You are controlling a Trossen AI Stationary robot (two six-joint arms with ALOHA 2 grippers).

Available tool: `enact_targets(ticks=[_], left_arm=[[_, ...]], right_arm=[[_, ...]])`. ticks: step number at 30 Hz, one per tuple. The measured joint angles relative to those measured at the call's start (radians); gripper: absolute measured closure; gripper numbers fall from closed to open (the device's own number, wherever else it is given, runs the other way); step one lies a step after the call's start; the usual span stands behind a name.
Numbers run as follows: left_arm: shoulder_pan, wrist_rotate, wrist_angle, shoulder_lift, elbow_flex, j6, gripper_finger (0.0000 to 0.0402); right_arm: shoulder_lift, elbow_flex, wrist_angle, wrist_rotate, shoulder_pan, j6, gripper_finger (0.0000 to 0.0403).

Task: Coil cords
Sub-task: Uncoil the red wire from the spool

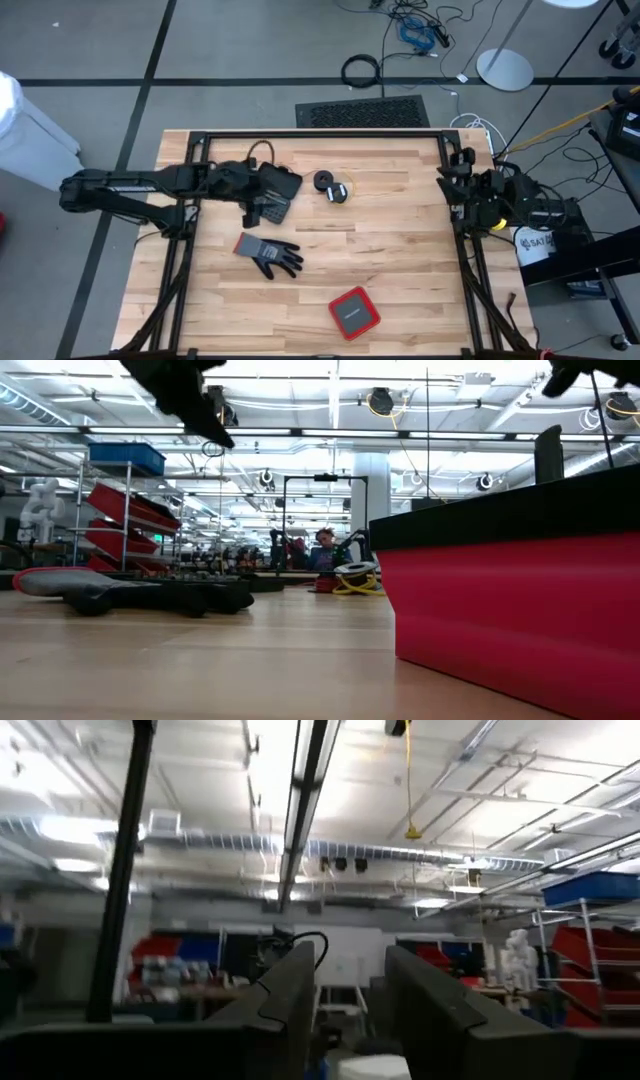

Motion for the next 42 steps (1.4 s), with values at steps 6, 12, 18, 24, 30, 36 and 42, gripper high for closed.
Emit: enact_targets(ticks=[6, 12, 18, 24, 30, 36, 42], left_arm=[[0.000, 0.005, 0.107, 0.112, -0.053, 0.001, 0.0132], [0.000, 0.025, 0.326, 0.265, -0.094, 0.027, 0.0132], [0.009, 0.026, 0.574, 0.449, -0.094, 0.028, 0.0132], [0.056, 0.024, 0.769, 0.603, -0.094, -0.008, 0.0132], [0.134, 0.018, 0.872, 0.656, -0.094, -0.102, 0.0132], [0.192, 0.062, 0.851, 0.655, -0.094, 0.064, 0.0132], [0.187, -0.030, 0.829, 0.655, -0.085, 0.316, 0.0132]], right_arm=[[0.218, 0.167, -0.121, 0.001, 0.000, -0.154, 0.0289], [0.463, 0.307, -0.261, 0.080, 0.000, -0.319, 0.0289], [0.667, 0.422, -0.443, 0.237, -0.010, -0.332, 0.0289], [0.835, 0.483, -0.583, 0.241, -0.076, -0.248, 0.0289], [0.968, 0.487, -0.608, 0.184, -0.201, -0.101, 0.0289], [1.091, 0.487, -0.552, -0.048, -0.321, -0.004, 0.0289], [1.199, 0.487, -0.445, -0.177, -0.391, 0.048, 0.0289]])
